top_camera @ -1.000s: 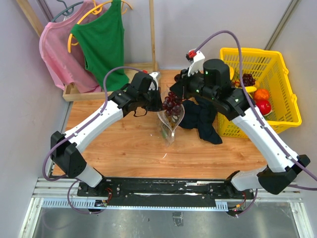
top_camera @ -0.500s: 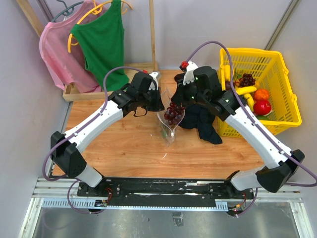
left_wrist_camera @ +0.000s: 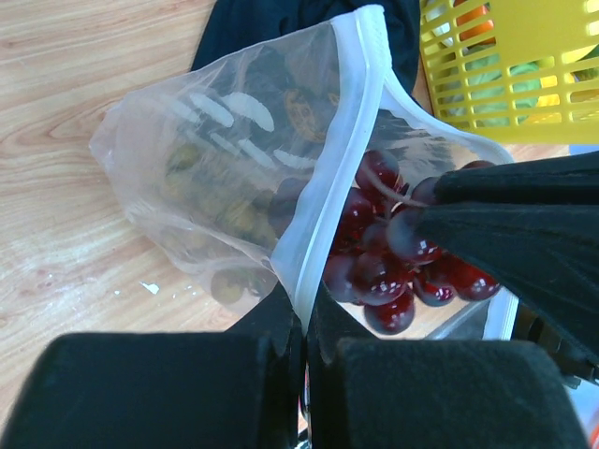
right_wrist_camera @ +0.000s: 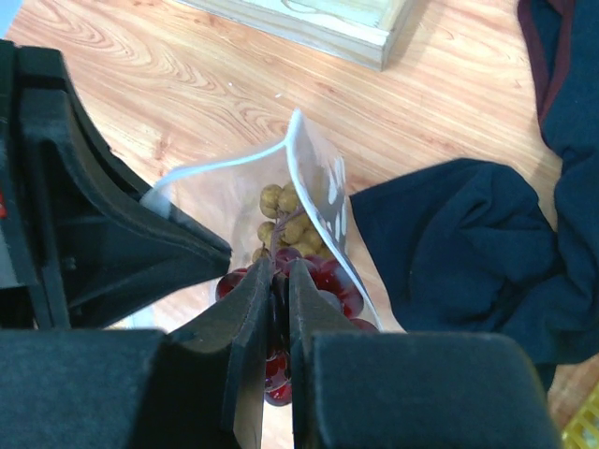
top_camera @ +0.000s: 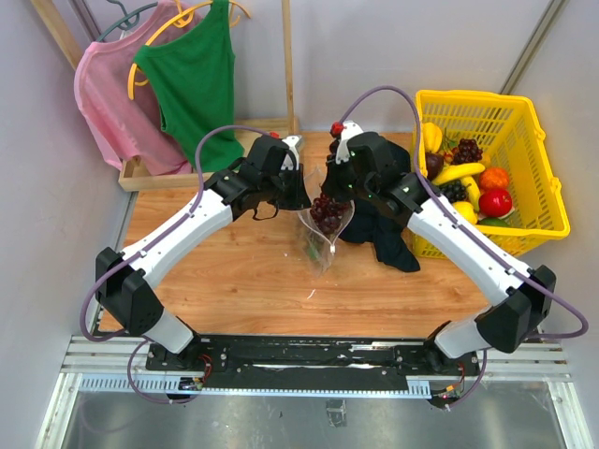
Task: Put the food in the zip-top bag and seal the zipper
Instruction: Place the fake fruit in the zipper food storage bag.
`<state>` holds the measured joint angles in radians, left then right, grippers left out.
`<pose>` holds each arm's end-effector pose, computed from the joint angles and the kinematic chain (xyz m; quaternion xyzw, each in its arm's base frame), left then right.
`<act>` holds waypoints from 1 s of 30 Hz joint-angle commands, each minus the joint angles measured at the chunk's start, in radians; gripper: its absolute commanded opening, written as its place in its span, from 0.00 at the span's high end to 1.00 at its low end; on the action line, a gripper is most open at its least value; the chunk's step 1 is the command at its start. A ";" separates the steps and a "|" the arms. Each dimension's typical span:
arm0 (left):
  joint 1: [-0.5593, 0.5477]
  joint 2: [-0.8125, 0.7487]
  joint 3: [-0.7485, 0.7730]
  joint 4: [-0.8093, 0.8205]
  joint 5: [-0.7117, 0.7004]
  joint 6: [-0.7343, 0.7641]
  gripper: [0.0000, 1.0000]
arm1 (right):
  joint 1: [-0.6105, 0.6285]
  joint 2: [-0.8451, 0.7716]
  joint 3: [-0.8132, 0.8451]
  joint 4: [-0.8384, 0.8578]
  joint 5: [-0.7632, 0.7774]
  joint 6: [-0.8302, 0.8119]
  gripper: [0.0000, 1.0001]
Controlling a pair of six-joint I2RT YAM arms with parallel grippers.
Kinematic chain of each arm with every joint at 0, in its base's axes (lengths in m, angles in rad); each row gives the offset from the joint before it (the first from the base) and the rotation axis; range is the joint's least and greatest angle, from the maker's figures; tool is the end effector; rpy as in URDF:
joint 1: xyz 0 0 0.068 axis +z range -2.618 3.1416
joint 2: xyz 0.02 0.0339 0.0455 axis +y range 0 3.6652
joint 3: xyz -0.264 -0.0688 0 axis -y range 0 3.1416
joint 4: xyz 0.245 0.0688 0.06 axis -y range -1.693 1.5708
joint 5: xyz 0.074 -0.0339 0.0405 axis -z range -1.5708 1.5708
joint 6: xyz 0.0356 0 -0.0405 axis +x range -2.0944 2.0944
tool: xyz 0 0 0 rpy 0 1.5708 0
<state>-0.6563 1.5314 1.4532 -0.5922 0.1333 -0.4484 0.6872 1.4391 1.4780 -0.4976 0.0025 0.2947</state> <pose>0.2698 -0.2138 0.3501 0.1220 0.8905 -0.2789 0.3381 0.2521 0.2068 0.3962 -0.1650 0.8332 0.2479 0.4660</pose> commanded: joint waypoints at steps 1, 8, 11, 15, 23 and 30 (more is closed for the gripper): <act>0.006 -0.021 0.004 0.022 0.022 0.024 1.00 | 0.046 0.026 -0.010 0.124 0.033 -0.015 0.99; 0.006 -0.024 0.001 0.018 0.023 0.031 1.00 | 0.066 0.058 -0.091 0.296 0.088 -0.029 0.98; 0.006 -0.028 -0.005 0.018 0.020 0.032 1.00 | 0.071 0.079 -0.107 0.342 0.085 -0.041 0.94; 0.006 -0.030 -0.011 0.017 0.017 0.035 0.99 | 0.072 0.095 -0.114 0.376 0.061 -0.055 0.82; 0.006 -0.032 -0.019 0.015 -0.004 0.034 1.00 | 0.072 0.064 -0.087 0.344 0.034 -0.103 0.52; 0.006 -0.039 -0.025 0.015 -0.024 0.027 1.00 | 0.068 0.008 -0.047 0.225 0.044 -0.153 0.43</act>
<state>-0.6518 1.5288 1.4395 -0.6006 0.1131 -0.4267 0.7460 1.5127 1.3800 -0.2142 0.0490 0.1852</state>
